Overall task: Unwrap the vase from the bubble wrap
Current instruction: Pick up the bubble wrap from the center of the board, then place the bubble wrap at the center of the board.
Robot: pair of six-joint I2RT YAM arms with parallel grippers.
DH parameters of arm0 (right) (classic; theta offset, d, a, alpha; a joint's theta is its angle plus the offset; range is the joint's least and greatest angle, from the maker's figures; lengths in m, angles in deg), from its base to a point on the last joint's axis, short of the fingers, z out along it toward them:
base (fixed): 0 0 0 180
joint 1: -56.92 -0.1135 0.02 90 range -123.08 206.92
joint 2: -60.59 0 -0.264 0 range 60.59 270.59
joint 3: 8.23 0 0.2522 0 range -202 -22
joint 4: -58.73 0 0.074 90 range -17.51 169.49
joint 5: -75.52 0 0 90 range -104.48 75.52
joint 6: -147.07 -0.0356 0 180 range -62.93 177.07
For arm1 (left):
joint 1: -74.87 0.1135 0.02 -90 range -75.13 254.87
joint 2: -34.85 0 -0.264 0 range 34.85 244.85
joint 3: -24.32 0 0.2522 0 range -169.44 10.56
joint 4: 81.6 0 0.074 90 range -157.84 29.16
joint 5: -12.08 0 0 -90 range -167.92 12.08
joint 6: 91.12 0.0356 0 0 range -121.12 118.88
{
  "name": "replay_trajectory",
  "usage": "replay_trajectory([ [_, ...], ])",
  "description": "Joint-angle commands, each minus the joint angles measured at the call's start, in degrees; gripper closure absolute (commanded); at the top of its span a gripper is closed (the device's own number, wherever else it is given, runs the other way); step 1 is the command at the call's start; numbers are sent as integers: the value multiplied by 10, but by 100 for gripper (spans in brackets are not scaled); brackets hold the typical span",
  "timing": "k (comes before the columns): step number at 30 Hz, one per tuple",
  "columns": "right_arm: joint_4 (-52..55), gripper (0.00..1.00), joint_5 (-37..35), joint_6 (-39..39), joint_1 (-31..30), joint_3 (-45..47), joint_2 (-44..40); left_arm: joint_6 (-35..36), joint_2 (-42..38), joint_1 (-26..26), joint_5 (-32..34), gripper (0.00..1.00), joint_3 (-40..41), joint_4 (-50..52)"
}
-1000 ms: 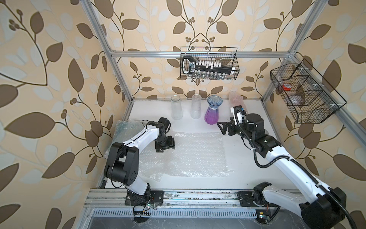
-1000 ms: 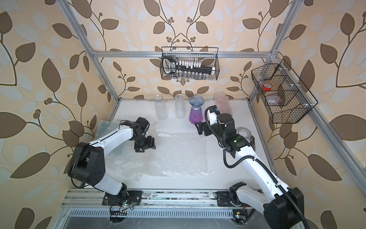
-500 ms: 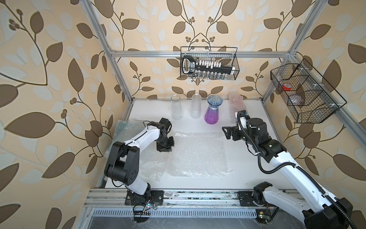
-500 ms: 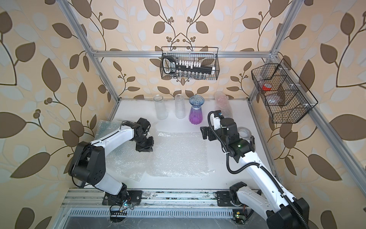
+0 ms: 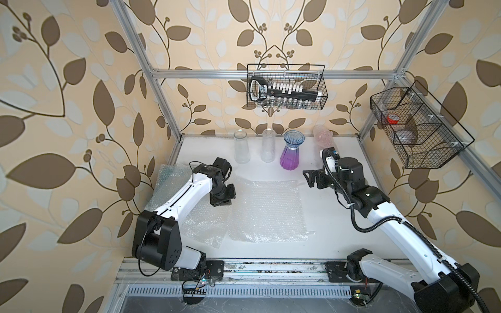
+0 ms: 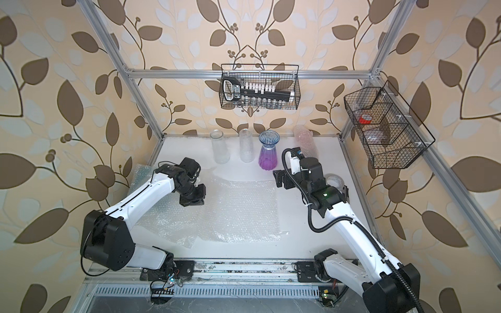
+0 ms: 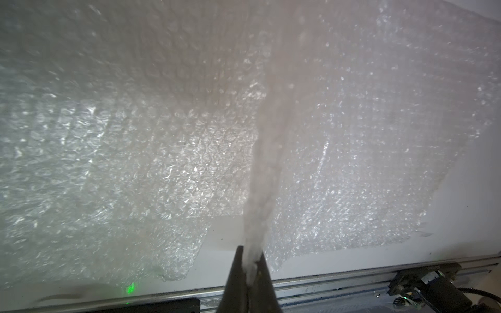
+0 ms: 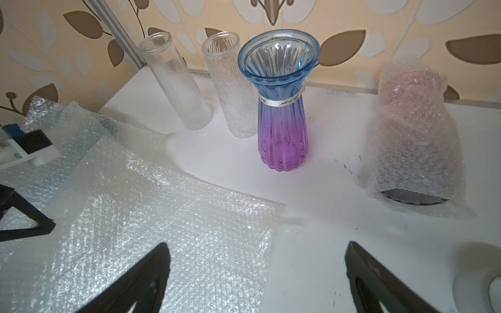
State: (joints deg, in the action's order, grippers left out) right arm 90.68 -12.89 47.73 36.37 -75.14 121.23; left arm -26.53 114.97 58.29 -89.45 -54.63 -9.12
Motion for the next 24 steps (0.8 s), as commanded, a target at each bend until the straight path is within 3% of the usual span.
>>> replay_trajectory([
  [1,4,1,10,10,4,-26,10,12,-46,-6,30,100,-47,47],
  [5,10,1,17,17,4,-43,23,23,-68,-3,78,100,-83,86],
  [9,19,1,28,22,4,-64,39,50,-71,18,170,100,-133,132],
  [14,44,1,58,17,4,-95,55,99,-42,117,267,100,-194,159],
  [19,71,1,62,5,5,-101,59,133,-18,206,297,100,-216,127],
  [24,95,1,38,-17,7,-102,51,135,36,255,330,100,-212,92],
])
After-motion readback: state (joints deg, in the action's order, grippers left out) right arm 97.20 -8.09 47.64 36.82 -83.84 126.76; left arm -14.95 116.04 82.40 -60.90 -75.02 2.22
